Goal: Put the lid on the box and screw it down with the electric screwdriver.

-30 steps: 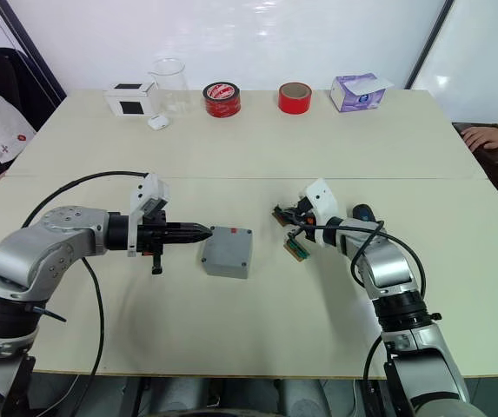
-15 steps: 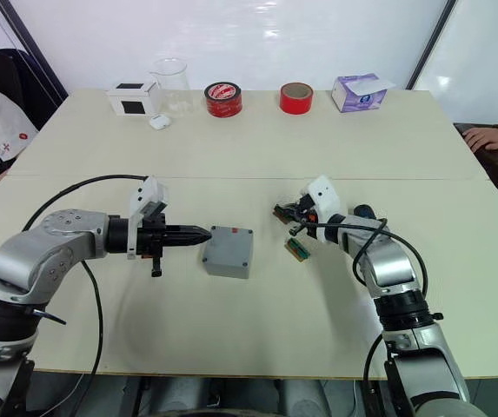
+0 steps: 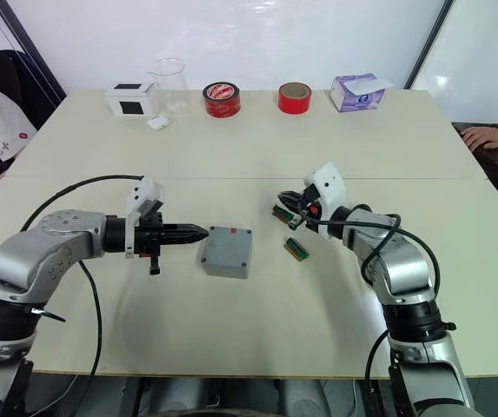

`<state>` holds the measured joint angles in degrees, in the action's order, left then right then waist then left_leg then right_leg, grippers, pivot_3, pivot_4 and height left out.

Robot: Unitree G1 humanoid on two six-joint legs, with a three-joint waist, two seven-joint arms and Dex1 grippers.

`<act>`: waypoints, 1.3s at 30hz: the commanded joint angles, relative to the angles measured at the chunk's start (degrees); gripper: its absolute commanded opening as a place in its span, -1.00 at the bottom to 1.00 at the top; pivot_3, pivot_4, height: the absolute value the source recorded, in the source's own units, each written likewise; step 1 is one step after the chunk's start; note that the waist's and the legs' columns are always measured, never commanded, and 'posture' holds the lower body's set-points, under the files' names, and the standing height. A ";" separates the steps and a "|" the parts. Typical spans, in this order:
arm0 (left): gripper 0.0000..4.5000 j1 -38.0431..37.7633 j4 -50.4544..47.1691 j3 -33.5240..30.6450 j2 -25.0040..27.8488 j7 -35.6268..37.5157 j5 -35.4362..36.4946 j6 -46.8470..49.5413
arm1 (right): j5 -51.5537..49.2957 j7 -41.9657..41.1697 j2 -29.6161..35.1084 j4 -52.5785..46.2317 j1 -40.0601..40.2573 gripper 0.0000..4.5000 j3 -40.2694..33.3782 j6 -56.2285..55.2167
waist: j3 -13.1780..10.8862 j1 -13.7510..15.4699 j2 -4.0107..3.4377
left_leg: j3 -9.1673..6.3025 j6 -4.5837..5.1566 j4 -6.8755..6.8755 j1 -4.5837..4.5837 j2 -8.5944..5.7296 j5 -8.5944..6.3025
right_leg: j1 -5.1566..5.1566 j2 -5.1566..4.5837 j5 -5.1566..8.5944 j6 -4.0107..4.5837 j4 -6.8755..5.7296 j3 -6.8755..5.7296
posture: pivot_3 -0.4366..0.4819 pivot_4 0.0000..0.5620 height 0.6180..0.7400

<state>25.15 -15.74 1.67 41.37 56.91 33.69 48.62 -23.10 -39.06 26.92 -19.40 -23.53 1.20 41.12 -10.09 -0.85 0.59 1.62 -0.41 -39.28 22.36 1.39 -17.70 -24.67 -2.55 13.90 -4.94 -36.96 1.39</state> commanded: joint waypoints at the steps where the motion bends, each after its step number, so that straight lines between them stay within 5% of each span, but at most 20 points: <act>1: -1.00 0.02 -1.31 -1.71 1.09 0.13 1.61 0.74 | -3.36 -1.16 0.86 -6.37 1.34 -0.97 1.52 2.94 | 0.00 0.02 0.00 | 0.00 0.00 0.00 0.00 0.00 0.00 | 0.00 -0.01 0.00 0.00 0.00 0.00 | -0.05 -0.47 1.00; 38: -1.00 -0.29 -3.96 -1.02 0.87 -2.02 4.28 2.59 | -0.06 0.50 0.07 -2.16 2.97 -0.97 7.72 0.50 | 0.00 0.08 0.00 | 0.00 0.00 0.00 0.00 -0.04 0.00 | 0.01 -0.03 0.00 0.00 0.00 -0.01 | -0.05 -0.47 1.00; 39: -1.00 -0.25 -4.00 -1.03 0.86 -2.05 4.39 2.66 | -0.03 0.68 -0.10 -2.07 2.95 -0.86 7.57 0.43 | 0.00 0.07 0.00 | 0.00 0.00 0.00 0.00 -0.04 0.00 | 0.01 -0.03 0.00 0.00 0.00 -0.01 | -0.05 -0.47 1.00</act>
<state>24.47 -18.19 1.34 42.16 54.87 36.98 51.11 -22.83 -38.57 27.40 -20.92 -19.69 9.14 42.79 -10.09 -0.78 0.60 1.62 -0.41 -39.29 22.36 1.35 -17.70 -24.66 -2.57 13.90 -4.93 -36.95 1.38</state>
